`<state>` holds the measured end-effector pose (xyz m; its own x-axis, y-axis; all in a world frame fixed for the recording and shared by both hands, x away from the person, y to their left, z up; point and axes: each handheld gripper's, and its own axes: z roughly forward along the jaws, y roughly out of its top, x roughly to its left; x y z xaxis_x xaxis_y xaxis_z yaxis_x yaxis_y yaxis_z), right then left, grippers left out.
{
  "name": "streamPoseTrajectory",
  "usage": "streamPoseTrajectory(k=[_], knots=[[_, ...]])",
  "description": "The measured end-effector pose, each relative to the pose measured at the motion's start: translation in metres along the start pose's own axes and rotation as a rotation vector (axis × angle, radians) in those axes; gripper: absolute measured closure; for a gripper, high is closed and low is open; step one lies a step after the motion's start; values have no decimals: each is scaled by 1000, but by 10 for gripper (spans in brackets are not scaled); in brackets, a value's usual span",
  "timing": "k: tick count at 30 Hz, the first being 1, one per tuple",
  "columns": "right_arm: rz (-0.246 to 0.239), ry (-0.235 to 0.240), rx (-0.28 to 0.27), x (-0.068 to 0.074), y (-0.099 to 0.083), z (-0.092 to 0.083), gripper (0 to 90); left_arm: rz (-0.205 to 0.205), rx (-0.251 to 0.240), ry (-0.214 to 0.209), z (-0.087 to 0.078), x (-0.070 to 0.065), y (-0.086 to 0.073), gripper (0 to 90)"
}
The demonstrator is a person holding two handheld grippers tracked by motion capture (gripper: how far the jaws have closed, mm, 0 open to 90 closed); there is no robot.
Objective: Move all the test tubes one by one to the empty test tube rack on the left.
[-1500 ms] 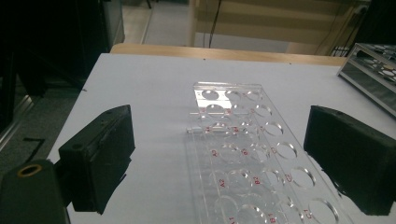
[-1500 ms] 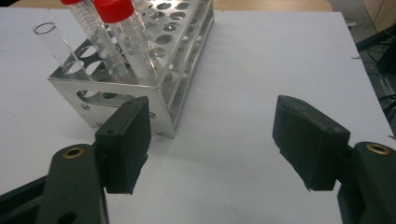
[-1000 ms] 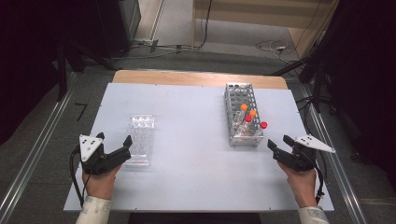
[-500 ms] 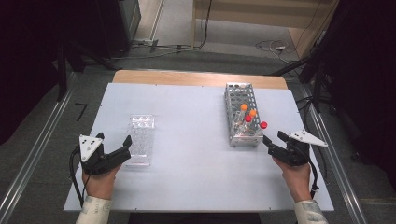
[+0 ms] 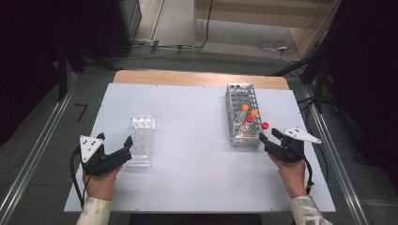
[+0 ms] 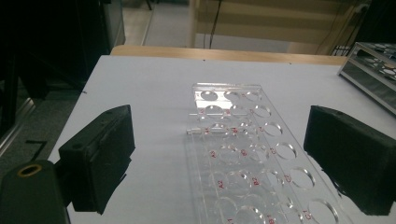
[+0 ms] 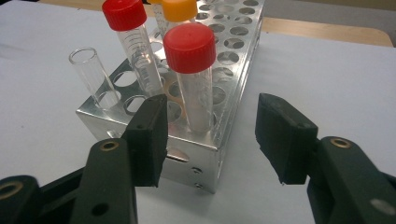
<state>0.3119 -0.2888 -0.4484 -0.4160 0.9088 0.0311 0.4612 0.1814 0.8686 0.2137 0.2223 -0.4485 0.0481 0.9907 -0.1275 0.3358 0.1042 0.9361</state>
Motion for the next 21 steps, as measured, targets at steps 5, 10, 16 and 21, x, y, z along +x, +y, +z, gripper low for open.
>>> streamPoseTrajectory(k=[5, 10, 16, 21], knots=[[-3, -3, -6, 2, 1, 4, 472, -2, -1, -1, 0, 1, 0, 92], [-11, -4, -6, 4, 2, 9, 513, 0, 0, -1, 0, 0, 0, 92], [-22, -12, -9, 6, 3, 12, 571, -1, -1, -1, 0, 1, 0, 92], [-26, -14, -15, 7, 3, 12, 615, 0, 0, -1, 0, 0, 0, 92]])
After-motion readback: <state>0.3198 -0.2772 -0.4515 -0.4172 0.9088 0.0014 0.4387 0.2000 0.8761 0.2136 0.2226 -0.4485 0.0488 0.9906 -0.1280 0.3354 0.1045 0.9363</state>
